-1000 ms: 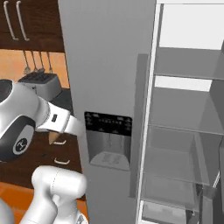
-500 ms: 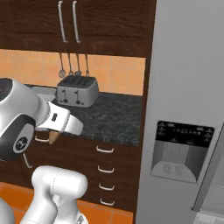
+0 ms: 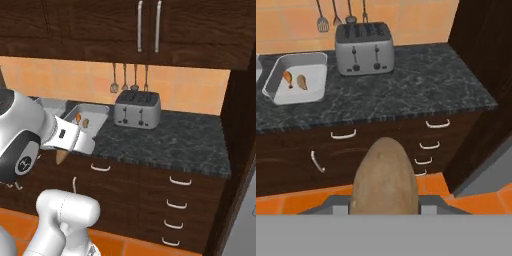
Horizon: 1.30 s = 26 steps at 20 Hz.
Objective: Place one sweet potato and one chicken drumstick in each tupperware on the nearby counter, to pack two identical lunches.
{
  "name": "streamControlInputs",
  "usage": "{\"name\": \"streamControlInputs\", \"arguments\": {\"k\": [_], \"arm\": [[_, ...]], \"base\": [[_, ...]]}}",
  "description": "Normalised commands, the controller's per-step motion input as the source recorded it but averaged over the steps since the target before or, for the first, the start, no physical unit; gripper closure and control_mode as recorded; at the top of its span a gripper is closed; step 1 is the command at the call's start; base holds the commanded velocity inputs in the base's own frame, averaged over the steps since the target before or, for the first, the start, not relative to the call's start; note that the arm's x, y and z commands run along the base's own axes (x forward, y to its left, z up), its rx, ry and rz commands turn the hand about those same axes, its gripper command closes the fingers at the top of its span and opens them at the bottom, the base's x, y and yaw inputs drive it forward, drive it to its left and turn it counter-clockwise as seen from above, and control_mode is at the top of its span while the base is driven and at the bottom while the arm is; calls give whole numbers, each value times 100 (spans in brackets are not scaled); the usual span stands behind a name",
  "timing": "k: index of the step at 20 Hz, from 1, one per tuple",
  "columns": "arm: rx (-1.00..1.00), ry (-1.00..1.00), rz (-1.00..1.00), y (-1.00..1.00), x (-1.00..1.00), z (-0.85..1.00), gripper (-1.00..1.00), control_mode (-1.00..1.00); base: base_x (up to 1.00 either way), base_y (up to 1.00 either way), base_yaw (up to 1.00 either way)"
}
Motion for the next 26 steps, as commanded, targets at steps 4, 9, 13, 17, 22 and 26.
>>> {"name": "streamControlInputs", "arguments": {"k": [4, 9, 13, 17, 22, 26], "arm": [[0, 0, 0, 0, 0, 0, 100, 100], [0, 0, 0, 0, 0, 0, 100, 100], [0, 0, 0, 0, 0, 0, 100, 100], [0, 0, 0, 0, 0, 0, 100, 100], [0, 0, 0, 0, 0, 0, 100, 100], [0, 4, 4, -2, 7, -26, 100, -100]], "base": [[49, 100, 0], [74, 100, 0], [57, 100, 0], [50, 95, 0], [71, 67, 0], [25, 12, 1]]}}
